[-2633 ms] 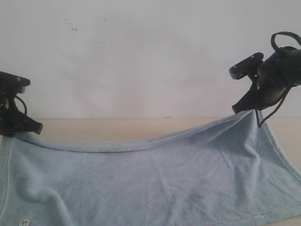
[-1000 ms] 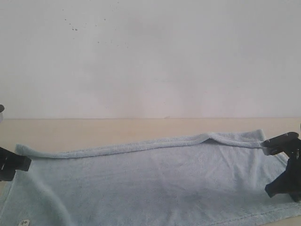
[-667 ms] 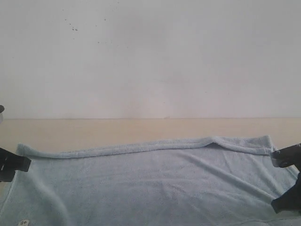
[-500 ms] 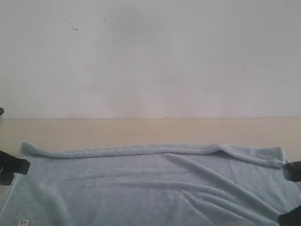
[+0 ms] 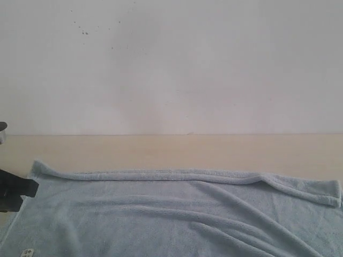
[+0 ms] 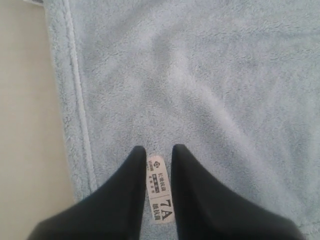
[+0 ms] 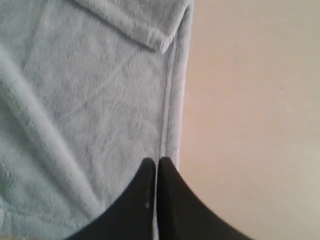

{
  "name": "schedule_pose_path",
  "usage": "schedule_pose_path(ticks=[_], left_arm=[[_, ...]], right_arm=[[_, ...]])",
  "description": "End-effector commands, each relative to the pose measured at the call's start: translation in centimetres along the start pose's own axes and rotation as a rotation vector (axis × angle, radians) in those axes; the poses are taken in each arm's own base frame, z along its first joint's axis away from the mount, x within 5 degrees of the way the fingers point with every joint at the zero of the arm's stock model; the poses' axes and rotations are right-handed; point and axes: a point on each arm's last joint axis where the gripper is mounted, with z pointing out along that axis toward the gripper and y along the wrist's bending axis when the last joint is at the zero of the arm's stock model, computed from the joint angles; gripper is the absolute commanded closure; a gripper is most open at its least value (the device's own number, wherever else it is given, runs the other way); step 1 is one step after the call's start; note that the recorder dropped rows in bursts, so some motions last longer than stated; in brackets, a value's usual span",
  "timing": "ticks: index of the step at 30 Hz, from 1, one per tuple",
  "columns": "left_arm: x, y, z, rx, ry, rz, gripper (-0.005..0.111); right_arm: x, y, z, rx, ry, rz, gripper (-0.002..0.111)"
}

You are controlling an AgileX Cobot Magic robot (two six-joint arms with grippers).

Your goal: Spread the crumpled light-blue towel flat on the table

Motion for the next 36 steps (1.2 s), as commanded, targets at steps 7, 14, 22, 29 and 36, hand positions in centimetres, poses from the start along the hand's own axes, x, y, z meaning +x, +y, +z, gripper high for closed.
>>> schedule_pose_path(ticks=[7, 14, 22, 29, 36], left_arm=[[-0.3, -0.2, -1.1, 0.013, -0.058, 0.008, 0.089], [-0.7, -0.2, -1.2, 0.006, -0.107, 0.010, 0.089], [-1.0, -0.1, -1.2, 0.002, -0.137, 0.012, 0.089], [-1.0, -0.1, -1.2, 0.002, -0.137, 0.015, 0.089], [-1.1, -0.1, -1.2, 0.000, -0.148, 0.015, 0.089]], right_arm=[[-8.2, -0.2, 7.2, -0.051, 0.110, -0.011, 0.099], [-10.0, 0.9, 11.8, -0.129, 0.134, 0.034, 0.052], [-9.7, 1.4, 15.0, -0.131, 0.120, 0.036, 0.055], [-9.8, 1.1, 16.7, -0.120, 0.091, 0.044, 0.054], [-8.8, 0.0, 18.8, -0.107, 0.141, 0.083, 0.054]])
